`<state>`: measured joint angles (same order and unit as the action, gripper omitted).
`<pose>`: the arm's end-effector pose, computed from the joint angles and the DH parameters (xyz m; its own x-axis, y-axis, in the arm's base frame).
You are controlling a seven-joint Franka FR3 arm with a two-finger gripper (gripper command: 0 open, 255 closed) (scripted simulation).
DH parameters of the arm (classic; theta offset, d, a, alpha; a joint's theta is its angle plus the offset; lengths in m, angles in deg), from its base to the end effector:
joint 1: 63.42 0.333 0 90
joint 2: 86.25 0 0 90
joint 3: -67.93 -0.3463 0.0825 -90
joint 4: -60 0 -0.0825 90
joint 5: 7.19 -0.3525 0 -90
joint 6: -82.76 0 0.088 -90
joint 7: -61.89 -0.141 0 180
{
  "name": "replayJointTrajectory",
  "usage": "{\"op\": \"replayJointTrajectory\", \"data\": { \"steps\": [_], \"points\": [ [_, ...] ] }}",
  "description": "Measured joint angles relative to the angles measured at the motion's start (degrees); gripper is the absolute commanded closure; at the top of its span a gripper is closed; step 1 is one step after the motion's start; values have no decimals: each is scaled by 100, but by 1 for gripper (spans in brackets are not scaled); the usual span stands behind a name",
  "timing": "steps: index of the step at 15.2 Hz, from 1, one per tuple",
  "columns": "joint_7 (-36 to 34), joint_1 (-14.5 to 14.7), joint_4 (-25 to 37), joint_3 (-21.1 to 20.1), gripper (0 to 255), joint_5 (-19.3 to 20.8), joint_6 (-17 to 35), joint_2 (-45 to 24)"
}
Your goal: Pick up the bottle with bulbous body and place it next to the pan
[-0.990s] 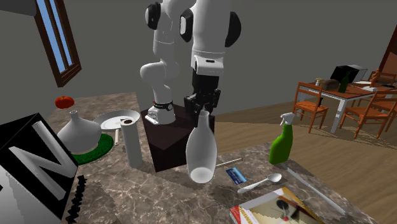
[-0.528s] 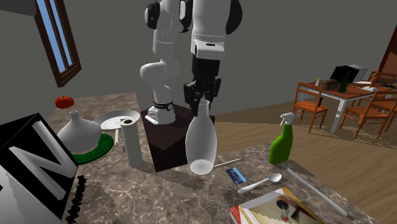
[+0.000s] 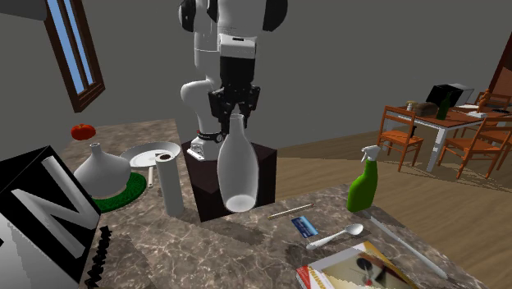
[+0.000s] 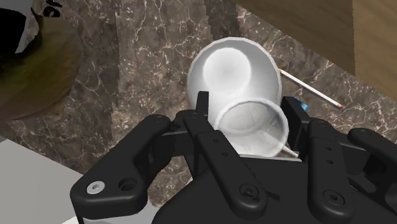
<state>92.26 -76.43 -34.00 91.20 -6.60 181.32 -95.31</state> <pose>0.4691 -0.3281 0.5222 0.9906 -0.0996 -0.0933 -0.0972 -0.9948 0.0291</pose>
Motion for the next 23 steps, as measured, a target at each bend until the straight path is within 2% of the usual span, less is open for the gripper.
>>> {"op": "replayJointTrajectory", "data": {
  "steps": [3,13,23],
  "points": [
    [102,-42,-489,85,255,211,22,516],
    [700,-442,-1583,435,255,928,-194,2026],
    [1536,-954,-1910,858,255,1561,-660,3061]
  ]
}}
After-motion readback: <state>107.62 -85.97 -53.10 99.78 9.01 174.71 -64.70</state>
